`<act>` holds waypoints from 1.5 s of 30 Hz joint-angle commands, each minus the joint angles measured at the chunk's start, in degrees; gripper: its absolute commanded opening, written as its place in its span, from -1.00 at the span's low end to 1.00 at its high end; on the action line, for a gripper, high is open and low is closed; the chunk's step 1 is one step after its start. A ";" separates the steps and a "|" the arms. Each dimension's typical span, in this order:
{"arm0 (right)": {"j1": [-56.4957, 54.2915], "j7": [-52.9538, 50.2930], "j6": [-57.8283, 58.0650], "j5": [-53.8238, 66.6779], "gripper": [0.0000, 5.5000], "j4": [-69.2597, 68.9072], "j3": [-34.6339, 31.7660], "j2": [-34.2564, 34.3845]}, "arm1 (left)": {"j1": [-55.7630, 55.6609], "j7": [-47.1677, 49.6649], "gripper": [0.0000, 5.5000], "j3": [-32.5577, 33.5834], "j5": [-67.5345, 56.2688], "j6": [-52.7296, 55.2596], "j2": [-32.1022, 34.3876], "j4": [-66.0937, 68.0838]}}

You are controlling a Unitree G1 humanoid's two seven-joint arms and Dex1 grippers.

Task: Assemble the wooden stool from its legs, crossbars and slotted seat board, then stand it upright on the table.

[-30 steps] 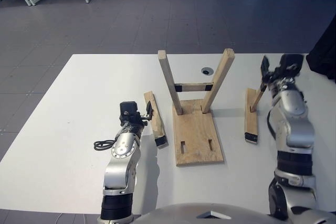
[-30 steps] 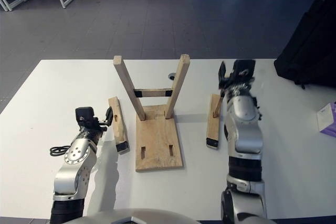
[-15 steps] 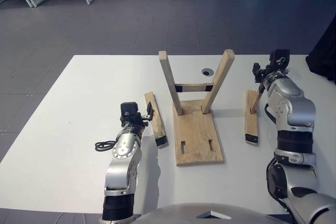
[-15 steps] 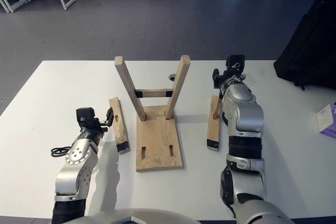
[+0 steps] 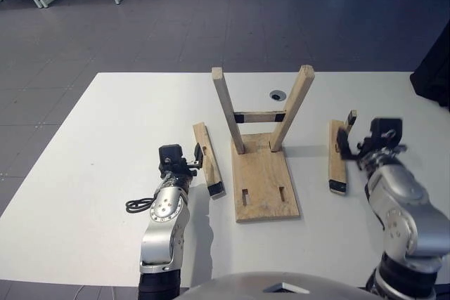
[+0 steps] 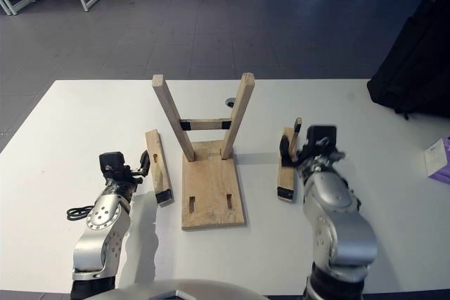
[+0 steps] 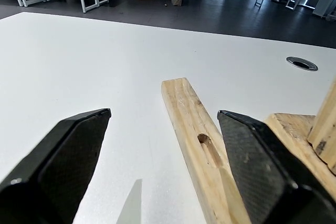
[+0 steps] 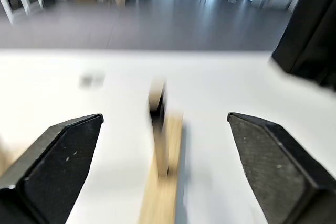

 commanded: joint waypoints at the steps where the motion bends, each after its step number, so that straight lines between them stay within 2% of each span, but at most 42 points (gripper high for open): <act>1: 4.59 0.38 0.58 -0.99 0.58 2.22 0.75 0.17 | -0.05 0.44 0.37 0.14 0.42 -0.14 0.02 -0.83; 12: 7.76 3.94 -5.77 -2.92 0.58 20.30 5.68 0.03 | -2.27 -0.37 0.37 0.68 0.20 0.64 1.18 0.37; 22: 9.86 6.02 -5.85 -3.01 -0.11 23.81 7.35 -1.11 | -2.43 0.00 0.37 0.74 -0.01 0.97 0.74 0.60; 25: 9.38 6.05 -6.08 -3.46 -0.26 24.91 6.44 -1.57 | -2.46 -0.47 0.37 0.80 -1.17 2.45 0.28 0.50; 28: 7.23 6.02 -6.00 -3.08 -0.26 23.79 4.14 -1.57 | -4.03 -3.03 0.37 0.51 -5.46 6.30 -0.03 -1.61; 30: 1.57 6.96 -9.19 -1.29 -0.26 21.54 -0.61 -2.88 | -5.48 -11.52 0.37 0.42 -16.35 12.34 2.22 -7.14; 32: -8.01 8.00 -10.99 1.75 -0.26 18.80 -7.13 -5.07 | -8.24 -20.56 0.37 4.23 -29.86 18.77 7.19 -11.79; 33: -13.57 8.24 -11.08 4.29 -0.26 17.16 -10.27 -5.53 | -10.06 -24.01 0.44 6.96 -36.44 22.00 10.26 -12.60; 35: -25.43 9.75 -8.35 12.26 -0.26 13.19 -14.93 -5.24 | -13.91 -28.23 0.56 13.05 -53.11 28.03 15.53 -12.19; 38: -37.09 14.37 0.54 35.15 -0.26 11.00 -20.22 -2.23 | -18.95 -29.17 0.65 18.39 -77.22 31.53 20.64 -7.68; 41: -33.86 23.18 7.33 60.15 -0.26 12.41 -17.87 -4.54 | -26.58 -29.67 0.65 17.59 -93.66 33.74 22.34 4.16; 43: -32.23 24.86 8.76 69.18 -0.26 13.12 -14.50 -6.28 | -28.77 -30.57 0.65 15.44 -101.13 36.01 23.21 9.57; 45: -31.95 23.91 8.63 74.45 -0.26 13.72 -11.41 -7.58 | -29.74 -31.00 0.65 13.60 -102.50 37.80 24.07 11.70</act>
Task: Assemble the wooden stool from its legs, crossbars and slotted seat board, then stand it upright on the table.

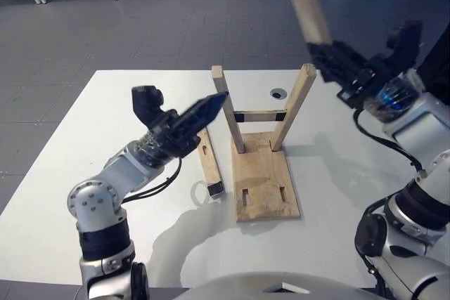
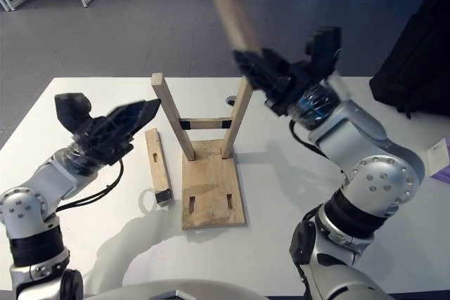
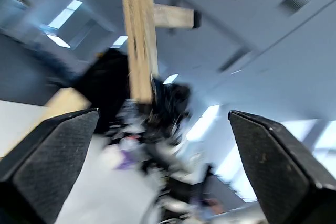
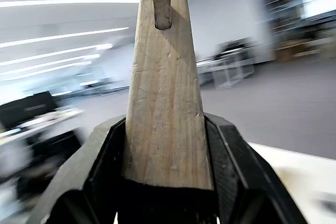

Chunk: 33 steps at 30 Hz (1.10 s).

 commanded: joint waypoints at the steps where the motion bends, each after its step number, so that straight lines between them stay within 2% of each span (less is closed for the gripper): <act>1: 0.86 0.96 2.46 16.81 -0.26 0.22 6.32 -3.96 | -4.89 -1.16 0.65 -3.66 -7.59 4.68 3.46 6.92; 7: 4.77 -3.37 -2.30 23.19 -0.26 0.04 14.78 -8.33 | -5.67 -2.38 0.65 -5.74 -10.29 5.63 5.79 5.30; 18: 8.26 -5.21 -8.61 25.32 -0.26 -1.70 22.18 -13.82 | -4.40 -5.13 0.65 -7.57 -4.41 5.16 7.86 2.83; 24: 8.90 -5.33 -10.63 25.10 -0.26 -1.02 23.93 -16.49 | -3.52 -9.03 0.24 -7.53 -6.25 7.94 9.85 3.91; 28: 9.30 -6.29 -11.80 24.88 -0.26 0.58 24.55 -17.14 | -2.92 -11.84 0.02 -8.04 -1.55 7.44 9.87 4.31; 33: 9.68 -7.89 -12.16 24.30 -0.26 1.27 25.16 -17.60 | -1.96 -11.43 -0.11 -9.32 2.79 6.30 9.05 4.40</act>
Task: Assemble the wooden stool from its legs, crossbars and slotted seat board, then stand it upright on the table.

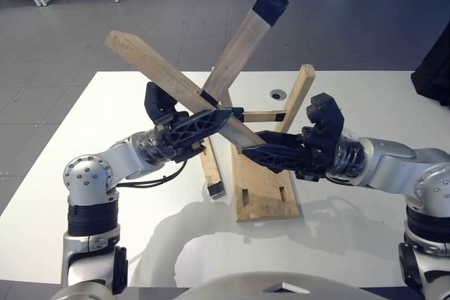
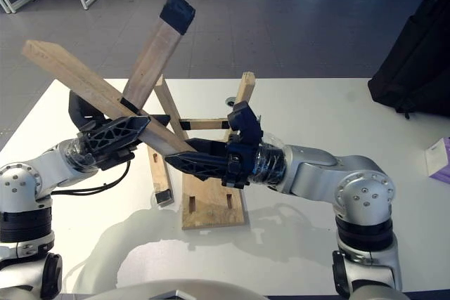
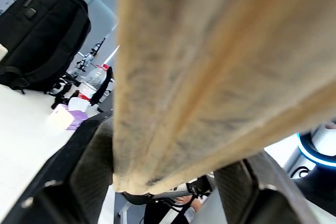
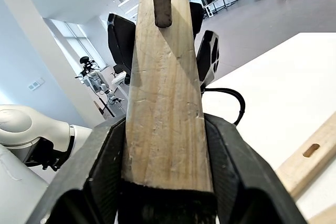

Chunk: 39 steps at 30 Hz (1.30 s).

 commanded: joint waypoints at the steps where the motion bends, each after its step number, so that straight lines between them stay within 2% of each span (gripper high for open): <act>1: 0.49 -2.47 -2.15 -0.01 -0.12 1.14 -0.09 -1.10 | 1.24 -0.54 -0.13 -1.74 2.98 0.59 -0.20 0.40; 4: 1.07 -3.94 -2.51 0.52 0.08 2.77 -1.30 -3.08 | 0.76 0.28 -0.24 -1.75 6.20 -0.26 -0.02 1.41; 8: 2.62 -3.42 -3.66 1.90 0.37 5.28 -5.56 -6.36 | 0.50 3.24 -0.25 -0.02 10.86 -2.64 -0.08 2.74; 12: 11.76 1.06 -3.56 -8.45 0.63 6.89 -7.31 -11.07 | 3.34 6.17 -0.25 6.37 15.24 -8.19 1.32 -1.28; 14: 16.34 0.85 -3.50 -14.20 0.63 7.61 -6.32 -11.91 | 6.63 -1.09 -0.25 8.04 19.96 -11.77 3.69 -6.27; 16: 19.12 -0.17 -3.95 -17.29 0.63 8.38 -6.58 -11.20 | 8.88 -7.55 -0.25 5.55 25.47 -14.05 5.86 -9.06; 18: 20.88 -0.56 -4.18 -19.26 0.63 7.96 -6.62 -9.96 | 12.62 -16.85 -0.25 -1.77 39.03 -23.51 8.42 -12.09; 21: 21.67 -0.92 -3.66 -21.06 0.63 7.79 -5.78 -8.61 | 17.72 -26.38 -0.25 -9.80 55.32 -39.31 8.84 -11.54; 28: 21.58 -0.44 -2.41 -23.11 0.63 7.77 -5.40 -6.63 | 20.86 -32.73 -0.25 -15.16 68.36 -56.91 6.23 -3.77; 39: 21.76 -0.12 -1.51 -25.07 0.63 7.75 -5.50 -4.75 | 18.39 -33.90 -0.25 -17.26 71.57 -62.81 4.69 3.34</act>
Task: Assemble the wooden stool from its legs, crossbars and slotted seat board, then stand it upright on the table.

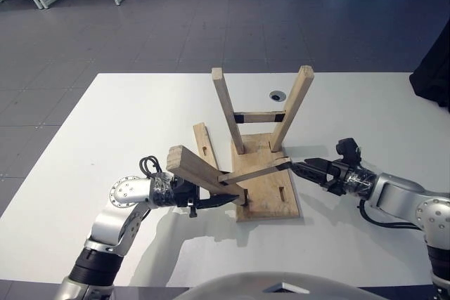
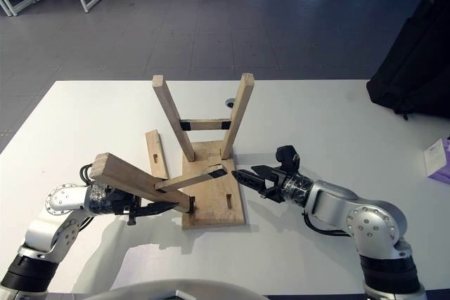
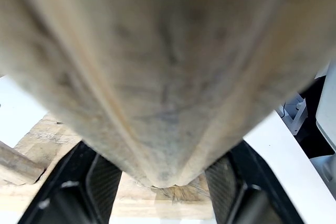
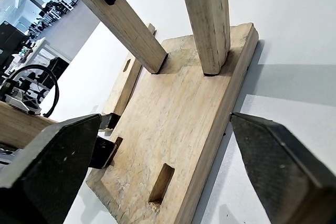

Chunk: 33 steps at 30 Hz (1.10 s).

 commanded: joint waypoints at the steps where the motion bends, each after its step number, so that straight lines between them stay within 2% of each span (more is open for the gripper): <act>1: -0.02 0.00 0.85 -1.06 0.63 -0.45 -0.02 0.66 | -2.67 -0.96 -0.25 -0.50 2.51 -2.47 -0.09 4.06; 3: 0.17 0.79 1.05 -1.89 0.63 -0.76 0.70 0.46 | -3.45 -0.94 -0.25 -0.48 3.07 -3.47 -0.16 5.34; 7: 2.42 2.98 2.27 -8.69 0.63 -3.38 7.04 -1.99 | -3.87 -2.10 -0.25 -1.68 4.20 -4.75 0.18 5.80; 11: 3.84 2.05 2.44 -12.68 0.63 -5.83 10.04 -0.29 | -3.51 -2.37 -0.25 -5.55 10.43 -5.11 2.62 7.72; 17: 4.58 -0.27 2.39 -17.32 0.63 -7.62 11.36 2.34 | -4.97 4.14 -0.25 -13.22 18.07 12.26 6.98 6.47; 19: 4.56 -0.59 2.41 -18.26 0.63 -7.66 11.32 3.23 | -5.72 4.46 -0.25 -14.69 18.31 14.85 7.76 6.48; 23: 4.34 -0.89 2.52 -19.63 0.63 -7.63 11.06 4.35 | -4.51 4.83 -0.25 -17.34 20.70 6.79 7.02 14.84; 28: 4.20 -0.96 2.74 -20.73 0.63 -7.26 10.29 5.18 | -5.15 7.45 -0.25 -17.81 23.40 -1.21 6.70 17.36; 33: 4.44 -1.35 2.63 -21.52 0.63 -7.04 9.99 6.04 | -11.90 7.57 -0.25 -16.02 20.06 -1.42 6.03 15.21</act>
